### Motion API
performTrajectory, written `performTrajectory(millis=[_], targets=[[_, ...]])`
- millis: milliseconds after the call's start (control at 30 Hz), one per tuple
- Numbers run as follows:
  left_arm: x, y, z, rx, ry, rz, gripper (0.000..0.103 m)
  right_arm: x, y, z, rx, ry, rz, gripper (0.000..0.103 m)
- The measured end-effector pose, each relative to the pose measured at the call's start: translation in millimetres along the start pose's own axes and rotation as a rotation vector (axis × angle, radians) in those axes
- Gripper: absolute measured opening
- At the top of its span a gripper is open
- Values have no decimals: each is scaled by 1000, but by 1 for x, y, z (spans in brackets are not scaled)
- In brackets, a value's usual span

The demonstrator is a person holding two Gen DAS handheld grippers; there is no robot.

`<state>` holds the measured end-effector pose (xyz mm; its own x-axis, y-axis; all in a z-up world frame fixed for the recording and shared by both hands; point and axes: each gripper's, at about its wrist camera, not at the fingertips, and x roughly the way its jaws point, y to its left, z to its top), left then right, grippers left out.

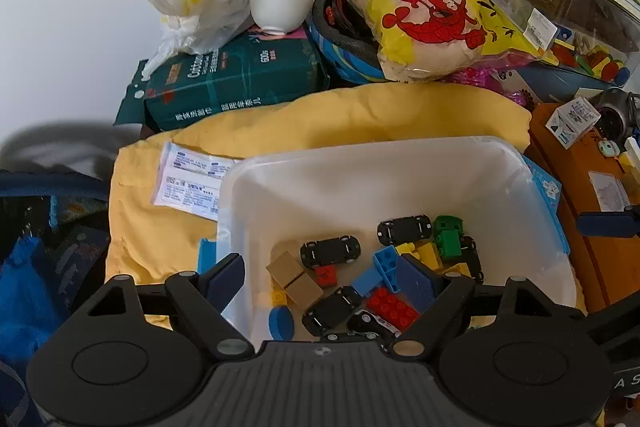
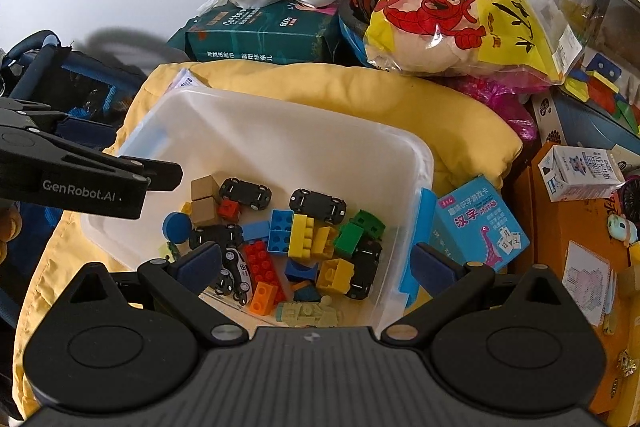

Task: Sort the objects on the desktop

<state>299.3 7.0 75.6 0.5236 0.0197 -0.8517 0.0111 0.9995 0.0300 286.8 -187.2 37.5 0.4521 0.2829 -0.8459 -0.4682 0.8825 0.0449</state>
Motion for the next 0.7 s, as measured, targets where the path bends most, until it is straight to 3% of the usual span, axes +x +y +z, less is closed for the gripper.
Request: performTrajectory(millis=[100,333,467,700], targets=[[0,1,1,-13,12,-26,85,0,1,0,4,-3,2,103],[4,6,1,-52,21,37,85,0,5,1,-4,-12,7,103],[0,2,-2,9,-28,72,86,0,5,1,-1,-15,9,103],[0,3,0,20,-20,78,86,1,1,-2,10,-15,9,103]])
